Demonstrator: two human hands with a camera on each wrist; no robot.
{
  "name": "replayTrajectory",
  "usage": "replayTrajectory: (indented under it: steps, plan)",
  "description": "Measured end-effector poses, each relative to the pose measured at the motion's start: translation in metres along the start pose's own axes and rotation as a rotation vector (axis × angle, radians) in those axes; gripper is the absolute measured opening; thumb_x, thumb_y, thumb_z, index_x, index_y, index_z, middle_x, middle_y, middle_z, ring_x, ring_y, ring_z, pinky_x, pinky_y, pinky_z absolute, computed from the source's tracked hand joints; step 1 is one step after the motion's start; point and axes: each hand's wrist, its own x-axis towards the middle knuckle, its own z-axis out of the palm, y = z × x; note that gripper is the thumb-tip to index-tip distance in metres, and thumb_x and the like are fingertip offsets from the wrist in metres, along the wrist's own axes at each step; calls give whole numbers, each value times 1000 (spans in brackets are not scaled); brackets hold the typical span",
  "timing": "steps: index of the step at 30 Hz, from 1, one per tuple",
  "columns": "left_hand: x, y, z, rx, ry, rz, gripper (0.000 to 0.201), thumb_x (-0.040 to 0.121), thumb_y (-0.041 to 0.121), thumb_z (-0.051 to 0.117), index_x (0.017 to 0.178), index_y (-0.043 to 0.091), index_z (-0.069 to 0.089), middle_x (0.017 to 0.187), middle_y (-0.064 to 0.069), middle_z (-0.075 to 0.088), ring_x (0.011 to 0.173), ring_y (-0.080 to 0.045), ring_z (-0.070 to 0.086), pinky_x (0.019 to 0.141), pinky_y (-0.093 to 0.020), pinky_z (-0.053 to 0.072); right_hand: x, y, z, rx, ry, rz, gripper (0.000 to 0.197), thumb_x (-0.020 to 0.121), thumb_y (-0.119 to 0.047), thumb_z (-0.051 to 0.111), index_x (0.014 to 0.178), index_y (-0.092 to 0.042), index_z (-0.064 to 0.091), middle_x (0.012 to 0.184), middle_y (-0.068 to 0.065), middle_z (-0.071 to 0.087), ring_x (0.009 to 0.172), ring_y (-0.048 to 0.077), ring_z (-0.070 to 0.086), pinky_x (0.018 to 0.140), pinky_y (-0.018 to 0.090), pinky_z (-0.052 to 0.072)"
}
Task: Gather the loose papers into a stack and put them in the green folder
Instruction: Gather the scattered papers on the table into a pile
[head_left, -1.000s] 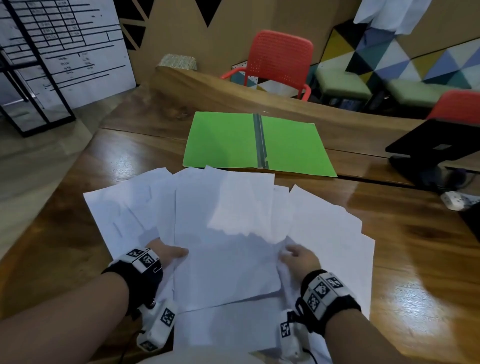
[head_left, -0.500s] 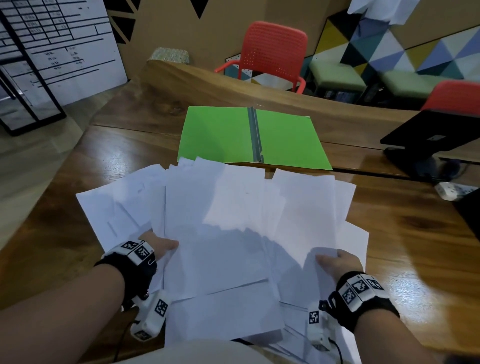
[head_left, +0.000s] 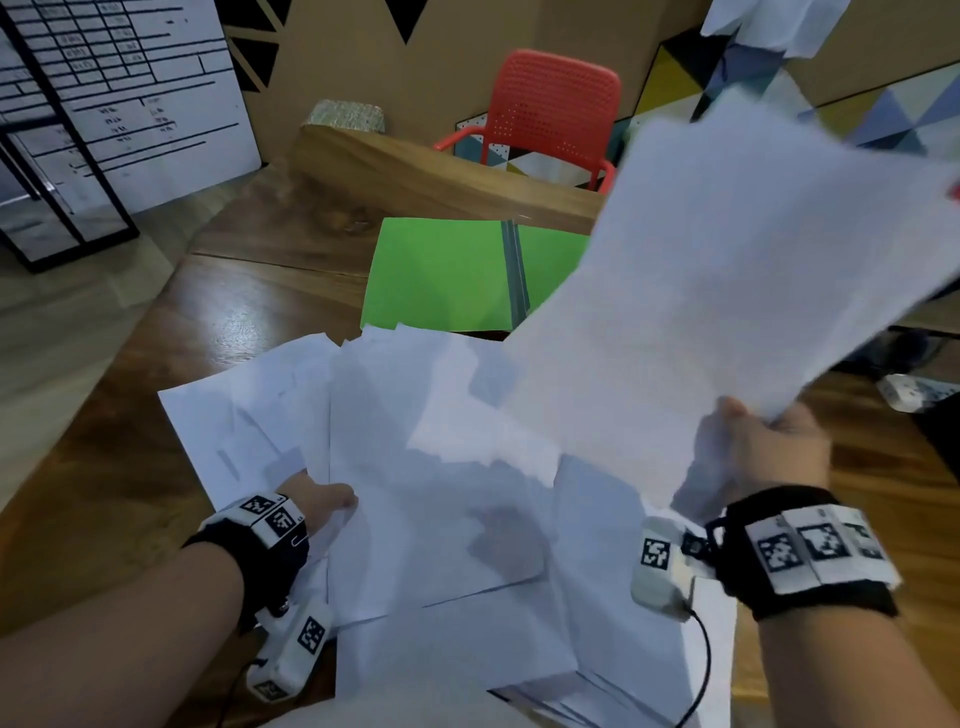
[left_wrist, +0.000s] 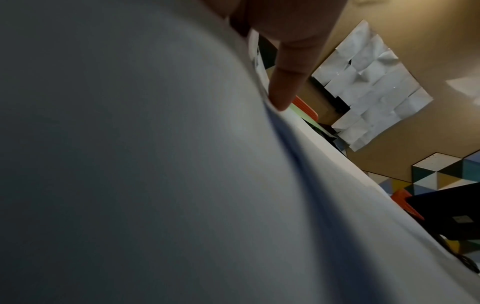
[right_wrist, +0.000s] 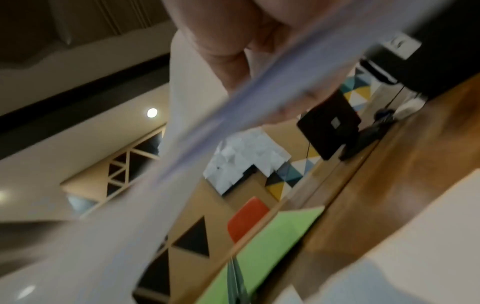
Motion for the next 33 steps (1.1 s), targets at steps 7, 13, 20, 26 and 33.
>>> replayTrajectory:
  steps: [7,13,20,26,33]
  plan:
    - [-10,3,-4,-125,-70,29,114,45,55,70,138,-3,39,140,-22,47,127,-37,45,108,-42,35,-54,69,77,-536,-565,-2,36,86,-8,53,122,-5,54,118,14,61,110,30,57,83,28,41]
    - [-5,-5,-2,-44,-30,99,106,32,51,85,122,3,55,121,-20,63,108,-36,60,97,-49,47,-52,71,77,-824,-562,96,48,82,-35,58,128,-27,52,124,11,55,113,35,53,98,37,44]
    - [-9,0,-4,72,-41,69,95,51,43,82,130,2,47,130,-19,57,117,-35,55,101,-44,44,7,109,-1,-824,-120,496,80,52,-49,71,119,-9,53,115,15,58,96,34,59,81,40,52]
    - [-7,0,-2,117,-15,62,102,53,45,82,135,2,41,135,-19,52,121,-37,51,104,-46,41,4,95,6,-715,-308,452,29,81,-24,63,103,-6,57,95,14,61,74,27,52,67,30,42]
    - [12,-9,0,140,-18,85,107,35,58,78,125,6,53,123,-18,62,109,-36,60,96,-48,48,-17,97,19,-802,-370,309,46,75,-21,63,118,-6,57,106,13,60,96,30,57,75,31,49]
